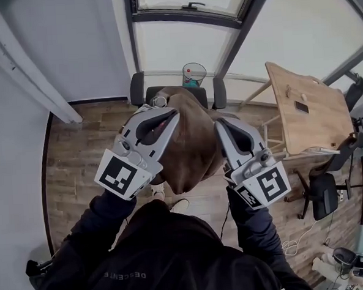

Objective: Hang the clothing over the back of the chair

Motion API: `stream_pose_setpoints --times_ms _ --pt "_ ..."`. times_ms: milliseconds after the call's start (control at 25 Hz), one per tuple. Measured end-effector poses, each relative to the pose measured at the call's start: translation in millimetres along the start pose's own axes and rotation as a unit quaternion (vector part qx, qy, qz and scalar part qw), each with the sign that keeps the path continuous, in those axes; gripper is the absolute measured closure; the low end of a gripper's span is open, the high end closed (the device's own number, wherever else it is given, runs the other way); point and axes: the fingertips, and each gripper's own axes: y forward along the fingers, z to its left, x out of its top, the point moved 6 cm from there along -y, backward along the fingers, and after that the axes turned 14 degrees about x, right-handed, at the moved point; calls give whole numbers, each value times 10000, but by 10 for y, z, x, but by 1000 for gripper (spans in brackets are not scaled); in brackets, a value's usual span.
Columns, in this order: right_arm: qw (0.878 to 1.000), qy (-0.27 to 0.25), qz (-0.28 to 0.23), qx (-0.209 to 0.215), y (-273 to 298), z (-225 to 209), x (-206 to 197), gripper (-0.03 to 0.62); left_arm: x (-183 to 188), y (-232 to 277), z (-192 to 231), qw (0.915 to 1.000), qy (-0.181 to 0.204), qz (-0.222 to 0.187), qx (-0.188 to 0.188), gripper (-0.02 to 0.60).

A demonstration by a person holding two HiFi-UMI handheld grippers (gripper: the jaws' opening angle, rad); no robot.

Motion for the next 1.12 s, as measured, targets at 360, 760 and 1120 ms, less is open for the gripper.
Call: stream_pose_setpoints --times_ms 360,760,1120 --pt "9995 95 90 -281 -276 346 -288 600 -293 -373 -306 9998 -61 149 118 563" --pt "9992 117 86 -371 -443 582 -452 599 -438 -655 -497 9990 -169 352 209 563" --pt "9995 152 121 -252 -413 696 -521 597 -470 -700 -654 9993 136 332 117 563"
